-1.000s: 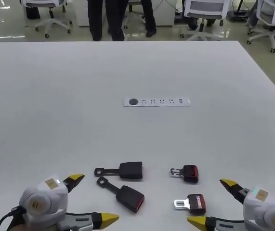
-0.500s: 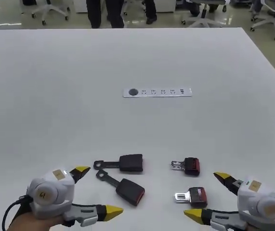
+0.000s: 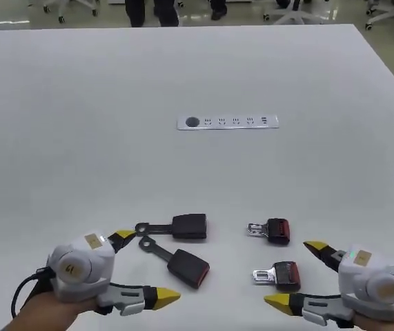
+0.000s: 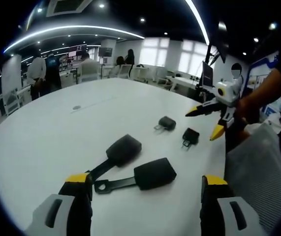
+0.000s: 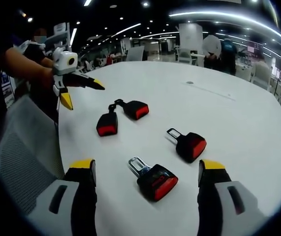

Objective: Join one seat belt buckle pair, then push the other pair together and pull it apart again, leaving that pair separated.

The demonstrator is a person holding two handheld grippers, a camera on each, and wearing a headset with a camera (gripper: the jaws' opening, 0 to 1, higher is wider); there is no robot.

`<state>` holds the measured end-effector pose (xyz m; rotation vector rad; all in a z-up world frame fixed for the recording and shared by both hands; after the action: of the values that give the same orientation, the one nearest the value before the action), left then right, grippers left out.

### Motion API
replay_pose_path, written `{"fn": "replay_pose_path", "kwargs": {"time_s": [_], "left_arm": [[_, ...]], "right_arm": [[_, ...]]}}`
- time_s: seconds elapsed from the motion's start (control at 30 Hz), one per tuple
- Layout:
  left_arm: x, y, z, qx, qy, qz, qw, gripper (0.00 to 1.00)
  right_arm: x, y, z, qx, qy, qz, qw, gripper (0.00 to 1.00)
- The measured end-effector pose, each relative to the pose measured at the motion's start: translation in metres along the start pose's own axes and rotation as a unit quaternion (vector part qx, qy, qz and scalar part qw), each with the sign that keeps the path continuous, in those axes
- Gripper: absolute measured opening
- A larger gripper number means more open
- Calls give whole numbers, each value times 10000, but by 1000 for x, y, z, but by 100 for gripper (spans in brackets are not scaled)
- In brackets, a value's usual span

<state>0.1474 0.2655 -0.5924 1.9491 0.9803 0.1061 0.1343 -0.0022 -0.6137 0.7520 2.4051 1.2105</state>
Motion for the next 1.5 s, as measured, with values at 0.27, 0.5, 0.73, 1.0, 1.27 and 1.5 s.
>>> {"fn": "replay_pose_path", "kwargs": {"time_s": [0.27,0.5,0.73,1.0,1.27,1.5], "left_arm": [[3,2,12,136,-153,194,9996,92],[10,-3,25,344,-313,433,9980,89],[3,4,34,489,-465,618,9958,87],[-2,1,41,943,-792,1203,9851,83],[-3,2,53,1235,-1145,1586,9729,79],[2,-5,65,1482,-1384,1882,9610,74]], "right_arm": [[-5,-3,6,70,207,-91,9997,81],[-8,-5,10,125,377,-131,9991,81],[-9,-8,13,235,615,-244,9975,80],[-8,-9,19,346,900,-356,9947,76],[-11,-13,25,406,1137,-372,9920,74],[-10,-16,26,495,1316,-497,9888,73]]}}
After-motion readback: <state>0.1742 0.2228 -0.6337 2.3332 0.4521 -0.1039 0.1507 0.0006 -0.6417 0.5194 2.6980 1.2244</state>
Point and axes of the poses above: the centre of the closed fingertips' face, and the gripper's own axes: z roughly forward along the fingers, x roughly to its left, y roughly out of its top, the point moved 4 cm from there along -z, roughly backward along the fingers, and after that the axes turned 11 degrees about -z, right-handed, at the moved point
